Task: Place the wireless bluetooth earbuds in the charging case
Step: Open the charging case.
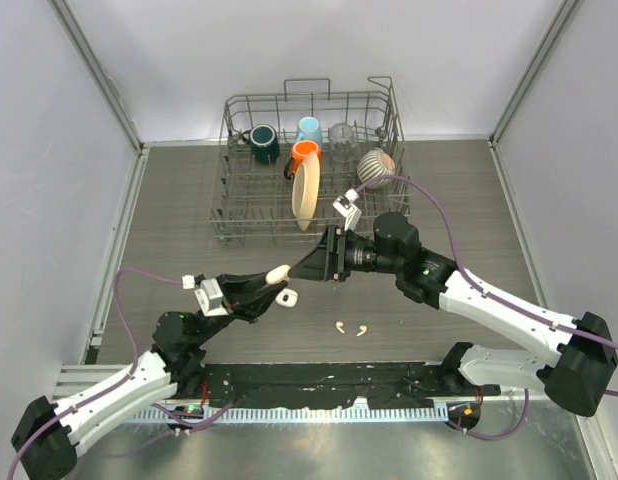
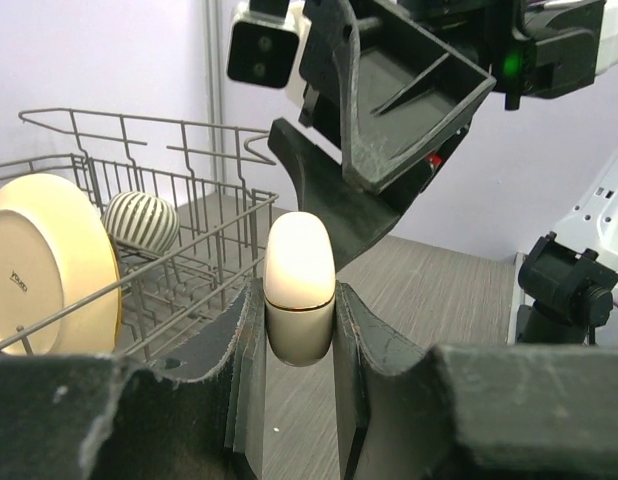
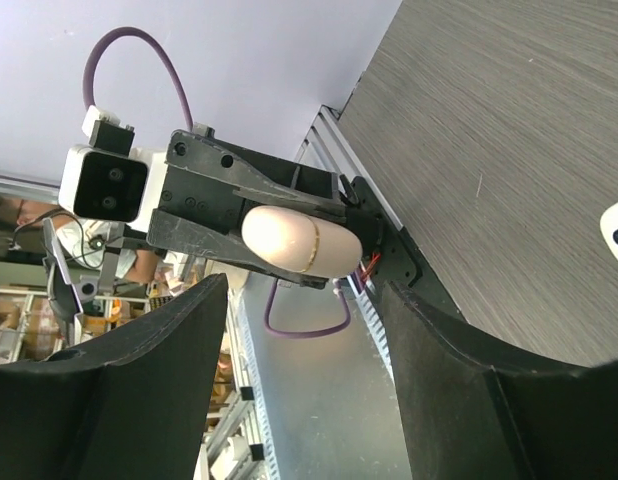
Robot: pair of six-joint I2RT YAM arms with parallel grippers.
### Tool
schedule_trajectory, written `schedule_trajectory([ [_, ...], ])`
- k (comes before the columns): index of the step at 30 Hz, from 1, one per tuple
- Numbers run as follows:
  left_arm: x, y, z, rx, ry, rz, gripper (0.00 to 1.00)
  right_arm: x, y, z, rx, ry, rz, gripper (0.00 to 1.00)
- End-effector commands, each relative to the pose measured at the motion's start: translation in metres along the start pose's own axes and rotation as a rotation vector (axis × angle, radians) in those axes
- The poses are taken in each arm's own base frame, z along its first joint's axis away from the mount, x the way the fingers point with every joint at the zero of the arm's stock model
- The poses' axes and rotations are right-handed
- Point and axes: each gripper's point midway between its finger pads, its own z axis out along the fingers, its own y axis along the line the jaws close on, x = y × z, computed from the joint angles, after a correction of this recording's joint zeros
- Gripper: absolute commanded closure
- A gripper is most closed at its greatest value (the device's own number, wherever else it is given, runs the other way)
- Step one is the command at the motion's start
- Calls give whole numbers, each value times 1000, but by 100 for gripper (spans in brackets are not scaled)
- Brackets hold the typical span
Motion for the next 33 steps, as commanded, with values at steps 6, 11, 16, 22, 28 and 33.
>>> schedule_trajectory([
  [6,-4,4,3,-15,-32,17,100,-5,7,0,12,18,-78,33],
  [11,-7,3,5,-14,-47,6,100,-2,6,2,12,34,-69,35],
  [16,-6,3,5,-13,-44,1,100,0,2,3,21,40,-63,37],
  [22,-3,-2,5,21,-31,3,100,-4,1,6,32,31,-77,37],
  [28,-4,-6,6,42,-33,2,100,-3,-6,9,66,50,-66,37],
  [33,-4,-8,6,57,-30,3,100,-5,-7,10,72,39,-63,37],
])
